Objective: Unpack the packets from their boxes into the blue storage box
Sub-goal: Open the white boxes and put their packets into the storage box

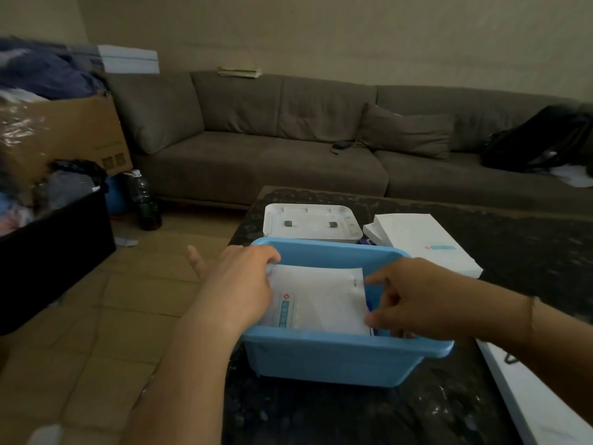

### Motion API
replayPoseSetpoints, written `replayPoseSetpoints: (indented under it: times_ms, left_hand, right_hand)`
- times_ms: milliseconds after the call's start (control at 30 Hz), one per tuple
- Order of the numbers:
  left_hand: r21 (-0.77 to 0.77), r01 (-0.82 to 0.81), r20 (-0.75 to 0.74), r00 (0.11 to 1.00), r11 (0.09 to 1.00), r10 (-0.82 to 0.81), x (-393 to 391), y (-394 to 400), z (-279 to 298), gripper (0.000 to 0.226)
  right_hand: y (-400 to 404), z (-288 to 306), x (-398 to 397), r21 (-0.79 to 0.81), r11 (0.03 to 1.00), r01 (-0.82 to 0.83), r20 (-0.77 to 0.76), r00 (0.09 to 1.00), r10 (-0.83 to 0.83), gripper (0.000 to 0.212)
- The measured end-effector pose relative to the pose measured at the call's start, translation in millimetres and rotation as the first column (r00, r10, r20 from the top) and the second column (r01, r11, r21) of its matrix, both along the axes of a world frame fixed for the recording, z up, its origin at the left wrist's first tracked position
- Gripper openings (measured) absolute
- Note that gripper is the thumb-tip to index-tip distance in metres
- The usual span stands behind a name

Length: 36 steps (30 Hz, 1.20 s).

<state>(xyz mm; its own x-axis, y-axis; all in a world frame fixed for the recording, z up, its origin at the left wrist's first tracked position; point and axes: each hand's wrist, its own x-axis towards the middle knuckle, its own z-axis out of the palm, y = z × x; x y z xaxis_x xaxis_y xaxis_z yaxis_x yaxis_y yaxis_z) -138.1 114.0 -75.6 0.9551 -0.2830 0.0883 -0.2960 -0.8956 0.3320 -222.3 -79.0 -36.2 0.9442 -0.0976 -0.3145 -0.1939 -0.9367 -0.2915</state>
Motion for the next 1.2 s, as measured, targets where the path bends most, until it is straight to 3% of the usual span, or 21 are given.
replayPoseSetpoints:
  times_ms: [167,400,467,567,633,700,767,833,933,1033,1133,1200]
  left_hand:
    - [0.038,0.015,-0.004,1.0,0.999,-0.015,-5,-2,6,0.027]
    - [0.036,0.026,-0.028,0.999,0.999,-0.025,-8,-4,8,0.029]
    - [-0.003,0.027,0.018,0.999,1.0,-0.027,-7,-5,8,0.034]
    - [-0.187,0.091,0.222,0.974,0.978,-0.049,-10,-14,9,0.033]
    - [-0.347,0.2,0.391,0.919,0.916,-0.053,-20,-25,14,0.03]
    - [-0.414,0.357,0.564,0.823,0.837,-0.073,-37,-38,20,0.025]
    - [-0.376,0.558,0.72,0.679,0.74,-0.146,-59,-57,20,0.021]
    - [-0.29,0.743,0.791,0.541,0.603,-0.286,-78,-81,9,0.018]
    - [-0.099,0.919,0.748,0.321,0.381,-0.58,-111,-120,-12,0.016]
    - [0.035,0.977,0.593,0.149,0.21,-0.792,-133,-155,-39,0.02]
    - [0.122,0.969,0.486,0.128,0.213,-0.865,-139,-184,-72,0.029]
    - [0.172,0.956,0.429,0.145,0.238,-0.892,-139,-195,-89,0.038]
  right_hand:
    - [-2,-8,6,-0.062,0.997,-0.036,-0.003,0.999,0.035,0.037]
    - [-1,-11,4,-0.093,0.993,-0.07,-0.006,0.998,0.069,0.032]
    - [-5,-3,1,-0.088,0.995,-0.043,0.071,0.996,0.05,0.029]
    - [-19,15,-11,-0.044,0.999,0.029,0.273,0.962,-0.016,0.028]
    - [-33,23,-29,0.048,0.997,0.055,0.437,0.896,-0.071,0.027]
    - [-48,22,-54,0.202,0.978,0.059,0.605,0.777,-0.172,0.023]
    - [-65,13,-81,0.341,0.938,0.069,0.694,0.654,-0.3,0.021]
    - [-82,-1,-110,0.429,0.898,0.098,0.693,0.602,-0.397,0.029]
    - [-110,-28,-154,0.533,0.825,0.187,0.668,0.505,-0.546,0.057]
    - [-134,-57,-186,0.622,0.739,0.26,0.65,0.355,-0.672,0.054]
    - [-155,-72,-202,0.661,0.692,0.291,0.645,0.252,-0.721,0.007]
    - [-170,-80,-213,0.65,0.686,0.326,0.657,0.212,-0.723,0.025]
